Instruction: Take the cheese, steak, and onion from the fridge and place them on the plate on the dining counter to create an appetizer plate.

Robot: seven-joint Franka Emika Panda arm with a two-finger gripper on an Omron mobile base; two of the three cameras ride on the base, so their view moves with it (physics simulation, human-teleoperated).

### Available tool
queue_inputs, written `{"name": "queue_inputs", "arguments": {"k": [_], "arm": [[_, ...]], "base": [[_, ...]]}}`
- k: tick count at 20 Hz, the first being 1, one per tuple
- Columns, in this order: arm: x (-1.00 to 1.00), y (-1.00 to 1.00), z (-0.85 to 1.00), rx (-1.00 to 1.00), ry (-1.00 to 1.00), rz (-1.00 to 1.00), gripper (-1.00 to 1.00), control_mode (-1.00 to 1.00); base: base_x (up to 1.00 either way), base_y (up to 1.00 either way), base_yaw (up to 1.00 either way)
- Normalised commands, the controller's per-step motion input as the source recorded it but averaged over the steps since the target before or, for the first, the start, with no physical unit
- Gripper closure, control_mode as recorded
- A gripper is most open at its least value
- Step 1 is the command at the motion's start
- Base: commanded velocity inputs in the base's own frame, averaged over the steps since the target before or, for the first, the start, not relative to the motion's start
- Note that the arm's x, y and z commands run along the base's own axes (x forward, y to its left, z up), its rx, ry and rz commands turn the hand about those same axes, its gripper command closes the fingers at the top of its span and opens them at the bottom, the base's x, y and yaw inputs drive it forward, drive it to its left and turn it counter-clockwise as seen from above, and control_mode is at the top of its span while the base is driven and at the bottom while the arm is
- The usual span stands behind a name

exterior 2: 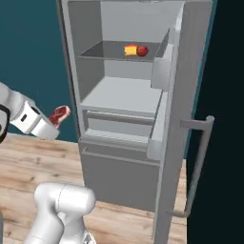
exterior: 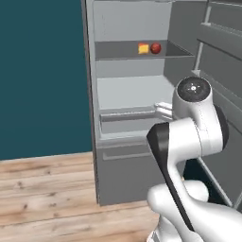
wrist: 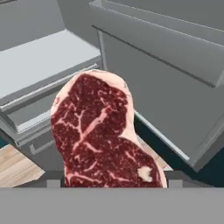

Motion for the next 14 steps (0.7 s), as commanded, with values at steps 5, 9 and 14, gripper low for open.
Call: {"name": "queue_inputs", "arguments": {"k": [5, 9, 14], "arm": [[0.00, 0.00, 0.00, 0.00, 0.00, 0.00, 1.00, 1.00], [0.00, 0.00, 0.00, 0.00, 0.00, 0.00, 1.00, 1.00], [0.00, 0.00, 0.00, 0.00, 0.00, 0.00, 1.00, 1.00]], "base": [[-0.46, 1.00, 0.23], [-0.35, 0.65, 0.39], [-0.36, 0.31, 0.49]]}}
